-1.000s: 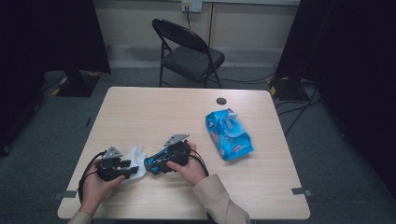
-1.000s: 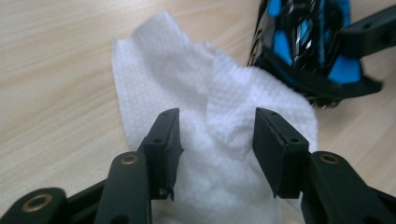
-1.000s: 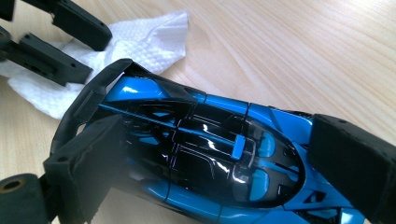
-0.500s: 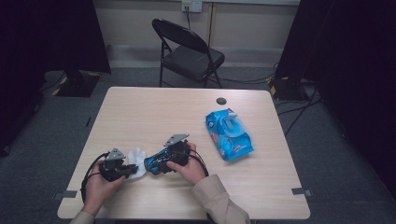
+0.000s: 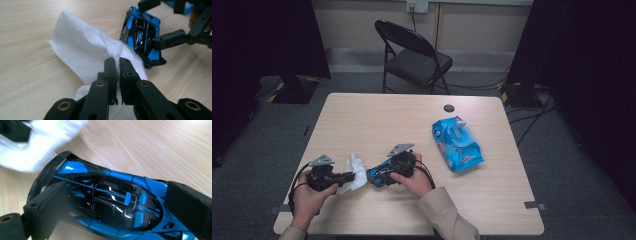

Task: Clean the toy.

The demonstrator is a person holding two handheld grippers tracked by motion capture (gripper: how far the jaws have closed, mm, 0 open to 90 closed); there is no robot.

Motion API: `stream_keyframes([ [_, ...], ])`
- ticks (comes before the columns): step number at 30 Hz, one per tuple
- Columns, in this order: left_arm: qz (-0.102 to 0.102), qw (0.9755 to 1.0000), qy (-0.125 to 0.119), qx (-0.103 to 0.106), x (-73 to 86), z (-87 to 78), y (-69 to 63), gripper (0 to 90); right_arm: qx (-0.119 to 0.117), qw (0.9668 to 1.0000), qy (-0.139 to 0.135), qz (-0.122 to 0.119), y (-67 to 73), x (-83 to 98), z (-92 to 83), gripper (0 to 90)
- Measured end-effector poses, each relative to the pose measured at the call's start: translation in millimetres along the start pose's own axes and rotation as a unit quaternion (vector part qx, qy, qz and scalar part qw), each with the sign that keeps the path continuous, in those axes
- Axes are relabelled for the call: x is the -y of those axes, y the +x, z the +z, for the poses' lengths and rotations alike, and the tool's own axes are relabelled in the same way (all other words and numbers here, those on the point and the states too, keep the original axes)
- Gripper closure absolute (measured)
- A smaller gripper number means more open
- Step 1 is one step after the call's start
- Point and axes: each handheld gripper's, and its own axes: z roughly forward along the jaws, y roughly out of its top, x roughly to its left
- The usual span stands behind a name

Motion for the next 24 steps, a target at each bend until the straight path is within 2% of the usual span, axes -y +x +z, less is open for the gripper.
stream_keyframes([
  [5,-0.003,0.9998,-0.016,0.014,-1.5,-3.2,-2.5,85.3,0.0,1.0,0.001,-0.001,0.0,-0.1,0.0,4.6],
  [10,0.001,0.9999,-0.001,0.013,0.3,16.5,-6.2,85.3,0.0,1.0,0.0,-0.001,-0.1,0.0,0.0,4.5],
  [15,0.025,0.9995,0.016,-0.01,1.9,36.2,-10.9,84.9,0.0,1.0,0.002,-0.002,-0.4,-0.4,0.0,4.6],
  [21,0.052,0.997,0.029,-0.049,1.9,49.6,-13.8,84.8,0.001,1.0,0.0,0.0,-0.4,0.0,-0.1,4.5],
  [24,0.062,0.9961,0.035,-0.052,3.2,55.4,-16.4,84.8,0.002,1.0,-0.001,-0.001,-0.2,0.3,-0.1,4.4],
])
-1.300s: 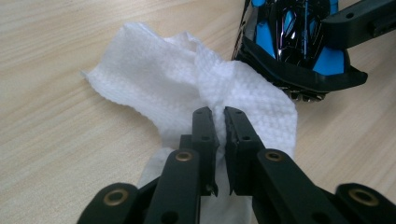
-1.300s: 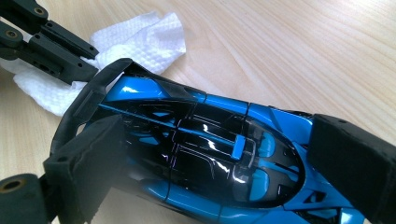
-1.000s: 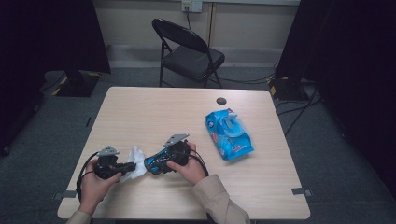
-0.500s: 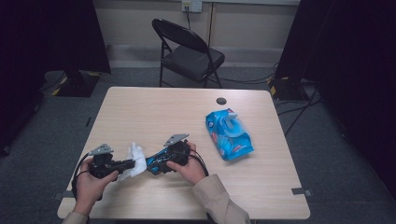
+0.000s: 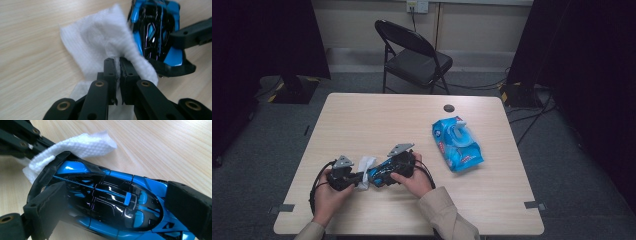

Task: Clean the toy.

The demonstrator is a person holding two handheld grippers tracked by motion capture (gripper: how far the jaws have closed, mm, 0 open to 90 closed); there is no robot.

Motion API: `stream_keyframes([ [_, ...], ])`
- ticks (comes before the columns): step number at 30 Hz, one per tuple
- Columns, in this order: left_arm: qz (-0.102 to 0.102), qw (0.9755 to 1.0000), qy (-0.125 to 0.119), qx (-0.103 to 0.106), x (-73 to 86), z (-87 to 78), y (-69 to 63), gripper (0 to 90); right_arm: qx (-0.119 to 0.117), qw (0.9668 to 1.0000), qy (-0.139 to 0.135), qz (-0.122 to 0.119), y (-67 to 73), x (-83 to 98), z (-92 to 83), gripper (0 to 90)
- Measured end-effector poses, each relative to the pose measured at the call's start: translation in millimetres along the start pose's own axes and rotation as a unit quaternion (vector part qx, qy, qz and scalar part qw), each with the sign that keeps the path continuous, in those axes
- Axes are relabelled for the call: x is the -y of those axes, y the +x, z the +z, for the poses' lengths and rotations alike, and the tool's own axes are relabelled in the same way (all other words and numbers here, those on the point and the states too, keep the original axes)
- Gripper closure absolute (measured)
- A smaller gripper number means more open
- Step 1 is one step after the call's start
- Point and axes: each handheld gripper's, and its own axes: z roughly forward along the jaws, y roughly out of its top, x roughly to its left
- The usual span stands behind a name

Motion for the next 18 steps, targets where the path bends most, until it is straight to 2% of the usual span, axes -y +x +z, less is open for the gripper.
stream_keyframes([
  [6,0.008,0.9999,0.005,0.008,0.1,-1.0,0.0,84.8,0.0,1.0,0.002,-0.001,-0.5,-0.4,0.0,4.4],
  [9,0.003,0.9998,0.01,0.018,0.8,-1.8,-1.9,84.7,-0.001,1.0,0.0,-0.001,-0.9,0.3,-0.2,4.4],
  [18,0.022,0.9995,0.02,0.013,1.4,-4.1,-9.6,84.9,0.001,1.0,-0.001,-0.001,-0.6,0.6,-0.1,4.1],
])
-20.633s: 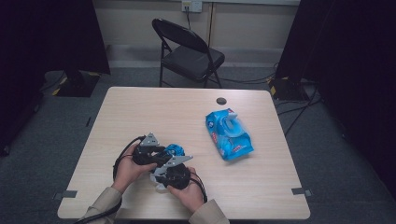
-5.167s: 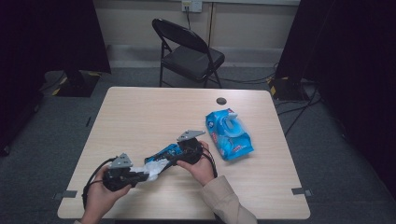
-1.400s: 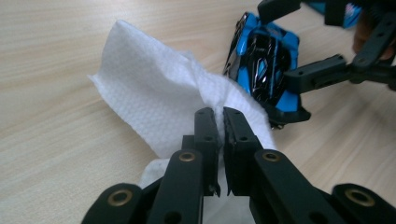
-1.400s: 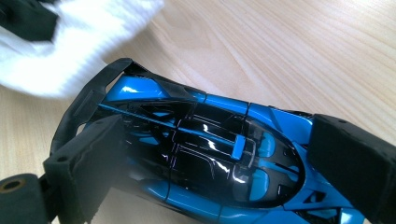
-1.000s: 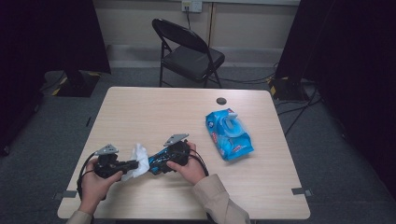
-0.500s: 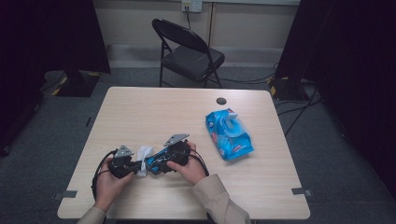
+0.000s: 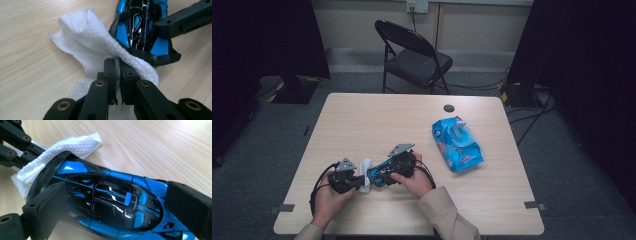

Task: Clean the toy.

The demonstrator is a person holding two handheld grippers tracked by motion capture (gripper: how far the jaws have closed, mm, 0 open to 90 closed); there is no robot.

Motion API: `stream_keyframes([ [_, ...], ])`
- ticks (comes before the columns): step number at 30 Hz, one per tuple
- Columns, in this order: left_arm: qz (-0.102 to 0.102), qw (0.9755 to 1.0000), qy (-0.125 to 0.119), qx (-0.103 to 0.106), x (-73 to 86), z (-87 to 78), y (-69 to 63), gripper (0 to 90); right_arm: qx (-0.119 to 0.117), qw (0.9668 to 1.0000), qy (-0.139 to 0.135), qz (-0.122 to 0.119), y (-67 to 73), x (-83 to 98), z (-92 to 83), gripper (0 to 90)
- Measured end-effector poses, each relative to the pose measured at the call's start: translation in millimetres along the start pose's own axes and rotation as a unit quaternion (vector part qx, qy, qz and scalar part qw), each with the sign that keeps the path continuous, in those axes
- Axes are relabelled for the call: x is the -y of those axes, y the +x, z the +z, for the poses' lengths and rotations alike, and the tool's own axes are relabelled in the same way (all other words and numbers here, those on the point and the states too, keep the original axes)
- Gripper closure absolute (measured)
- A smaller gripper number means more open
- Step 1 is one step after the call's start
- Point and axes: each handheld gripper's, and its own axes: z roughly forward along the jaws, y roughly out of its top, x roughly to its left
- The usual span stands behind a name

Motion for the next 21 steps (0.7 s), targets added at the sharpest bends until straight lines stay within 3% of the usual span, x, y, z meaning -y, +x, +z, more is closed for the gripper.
stream_keyframes([
  [10,0.002,0.9998,0.015,0.012,0.9,-2.8,-7.1,84.8,0.002,1.0,0.0,0.0,0.4,-0.1,0.2,3.9],
  [15,0.019,0.9996,0.023,0.001,-0.7,-2.7,-15.2,84.6,0.005,1.0,-0.003,0.0,1.1,0.7,0.3,3.7],
  [21,0.014,0.9994,0.027,0.015,-0.3,-2.6,-19.4,84.7,0.005,1.0,-0.001,0.001,1.5,0.0,0.5,3.6],
])
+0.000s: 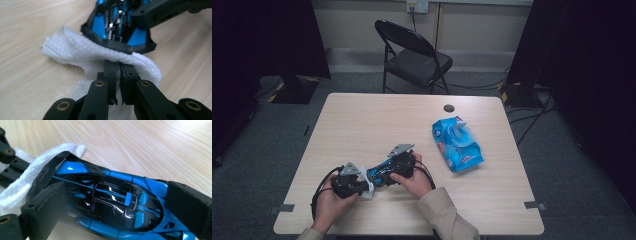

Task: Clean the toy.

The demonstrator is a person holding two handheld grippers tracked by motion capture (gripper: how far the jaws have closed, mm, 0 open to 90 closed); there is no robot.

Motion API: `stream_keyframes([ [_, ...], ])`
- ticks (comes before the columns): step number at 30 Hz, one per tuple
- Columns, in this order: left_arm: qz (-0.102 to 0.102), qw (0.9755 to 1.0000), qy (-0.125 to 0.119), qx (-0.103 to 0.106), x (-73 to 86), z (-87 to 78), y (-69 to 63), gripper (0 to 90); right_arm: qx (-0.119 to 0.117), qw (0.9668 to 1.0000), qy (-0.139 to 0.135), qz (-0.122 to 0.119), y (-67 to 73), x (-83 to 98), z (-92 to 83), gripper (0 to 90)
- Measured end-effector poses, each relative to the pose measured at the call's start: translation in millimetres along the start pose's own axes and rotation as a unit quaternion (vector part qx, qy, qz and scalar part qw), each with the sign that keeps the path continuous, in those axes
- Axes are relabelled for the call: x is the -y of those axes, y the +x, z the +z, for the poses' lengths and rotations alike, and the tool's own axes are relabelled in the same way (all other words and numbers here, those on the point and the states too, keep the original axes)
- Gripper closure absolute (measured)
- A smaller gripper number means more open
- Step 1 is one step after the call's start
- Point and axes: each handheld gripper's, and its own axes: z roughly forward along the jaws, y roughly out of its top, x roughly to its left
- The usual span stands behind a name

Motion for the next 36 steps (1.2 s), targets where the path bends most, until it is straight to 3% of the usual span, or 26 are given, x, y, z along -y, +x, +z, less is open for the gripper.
stream_keyframes([
  [2,0.003,1.0,0.003,-0.003,-0.9,0.2,-2.0,84.7,0.0,1.0,0.002,0.0,-0.1,-0.3,-0.1,3.6],
  [6,-0.002,0.9999,0.002,0.014,-0.7,1.6,-4.4,84.8,0.0,1.0,-0.001,0.0,0.1,0.2,0.0,3.6],
  [20,0.008,0.9998,0.009,0.013,-4.1,4.3,-16.0,84.9,0.0,1.0,0.001,-0.001,-0.6,0.0,-0.2,3.5],
  [24,0.007,0.9995,0.004,0.031,-3.6,6.3,-17.6,85.0,0.0,1.0,0.001,-0.001,-0.5,-0.1,-0.2,3.5],
  [27,0.018,0.9995,0.006,0.024,-6.0,8.1,-22.2,85.0,0.0,1.0,0.001,-0.001,-0.4,0.0,-0.1,3.3],
  [36,0.021,0.9995,0.004,0.025,-5.8,8.3,-22.1,85.0,0.001,1.0,0.001,-0.001,-0.4,0.0,0.1,3.0],
])
